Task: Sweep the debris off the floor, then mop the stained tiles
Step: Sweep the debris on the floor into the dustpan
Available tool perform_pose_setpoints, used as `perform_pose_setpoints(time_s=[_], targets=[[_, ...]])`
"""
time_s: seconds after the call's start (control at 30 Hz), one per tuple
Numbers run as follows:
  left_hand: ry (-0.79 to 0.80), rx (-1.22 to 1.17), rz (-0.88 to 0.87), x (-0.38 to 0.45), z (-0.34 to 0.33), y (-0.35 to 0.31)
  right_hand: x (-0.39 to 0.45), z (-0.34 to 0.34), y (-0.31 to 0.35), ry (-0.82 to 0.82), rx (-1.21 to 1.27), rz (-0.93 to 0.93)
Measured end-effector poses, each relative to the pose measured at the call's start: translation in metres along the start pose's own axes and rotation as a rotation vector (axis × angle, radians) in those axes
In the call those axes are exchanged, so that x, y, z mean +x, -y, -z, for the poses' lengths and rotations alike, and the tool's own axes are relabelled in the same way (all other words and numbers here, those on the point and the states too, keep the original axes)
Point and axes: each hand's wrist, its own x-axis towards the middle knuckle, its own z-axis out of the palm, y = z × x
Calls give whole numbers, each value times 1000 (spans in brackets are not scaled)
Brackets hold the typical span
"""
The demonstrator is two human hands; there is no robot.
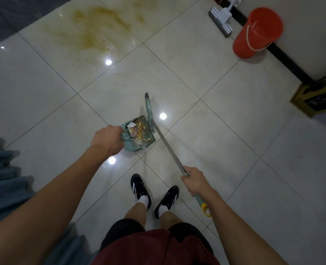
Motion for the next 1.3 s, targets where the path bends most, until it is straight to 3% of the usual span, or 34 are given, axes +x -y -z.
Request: perform_pose_setpoints(time_s=[0.43, 0.67, 0.9, 1.3], targets=[[-14, -46, 61, -14, -15, 24, 32, -8, 16, -27, -238, 30], [-18, -1, 29, -20, -29, 15, 25, -23, 17, 109, -77, -35], [-24, 6, 35, -24, -27, 19, 0, -24, 2, 93, 1, -9], [-29, -54, 101, -38, -18, 36, 8, -15, 13, -22, -324, 78]])
